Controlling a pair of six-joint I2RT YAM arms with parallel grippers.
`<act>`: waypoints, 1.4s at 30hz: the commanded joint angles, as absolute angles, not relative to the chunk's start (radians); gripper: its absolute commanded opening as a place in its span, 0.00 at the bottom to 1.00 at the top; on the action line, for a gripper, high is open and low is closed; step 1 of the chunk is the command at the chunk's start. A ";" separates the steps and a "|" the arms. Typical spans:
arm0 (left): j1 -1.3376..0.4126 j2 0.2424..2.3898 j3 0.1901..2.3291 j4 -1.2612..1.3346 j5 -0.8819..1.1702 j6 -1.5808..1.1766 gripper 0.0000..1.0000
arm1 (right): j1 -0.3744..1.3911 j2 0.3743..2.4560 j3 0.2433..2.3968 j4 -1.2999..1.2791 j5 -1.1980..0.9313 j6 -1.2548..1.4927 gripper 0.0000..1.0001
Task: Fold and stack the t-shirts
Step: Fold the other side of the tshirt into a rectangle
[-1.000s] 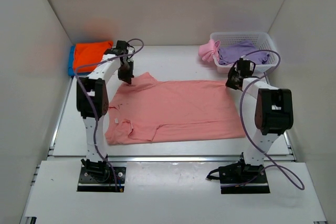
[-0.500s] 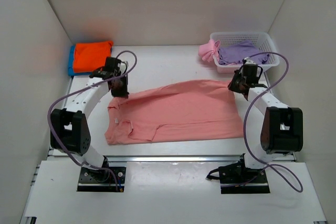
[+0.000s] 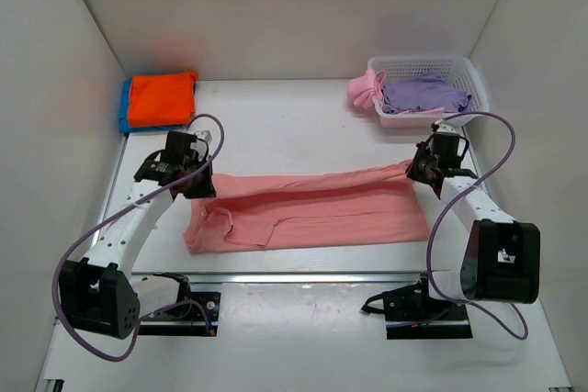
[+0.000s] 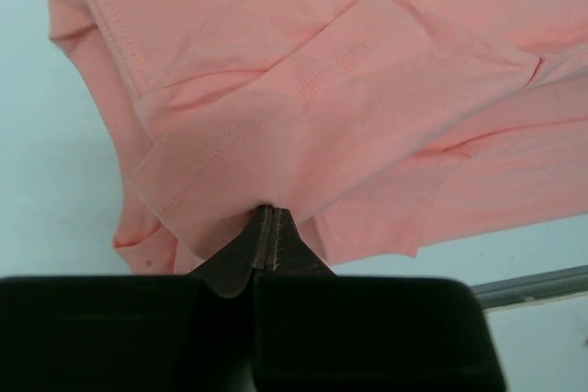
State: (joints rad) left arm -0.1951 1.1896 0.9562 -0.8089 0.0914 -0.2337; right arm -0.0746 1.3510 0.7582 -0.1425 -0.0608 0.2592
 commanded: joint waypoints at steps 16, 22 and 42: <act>-0.169 1.103 0.775 -0.804 0.100 -0.268 0.06 | -0.159 1.109 0.672 -0.282 -0.057 0.324 0.23; -0.175 1.123 0.779 -0.779 0.101 -0.270 0.06 | -0.201 1.075 0.672 -0.250 -0.113 0.351 0.27; -0.183 1.143 0.755 -0.756 0.132 -0.270 0.03 | -0.094 1.439 0.879 -0.382 -0.063 0.380 0.32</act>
State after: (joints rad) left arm -0.1806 1.1442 0.7650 -0.7769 0.1139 -0.2680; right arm -0.1032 1.4376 0.8314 -0.3779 -0.0940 0.3744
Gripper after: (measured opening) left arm 0.067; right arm 0.317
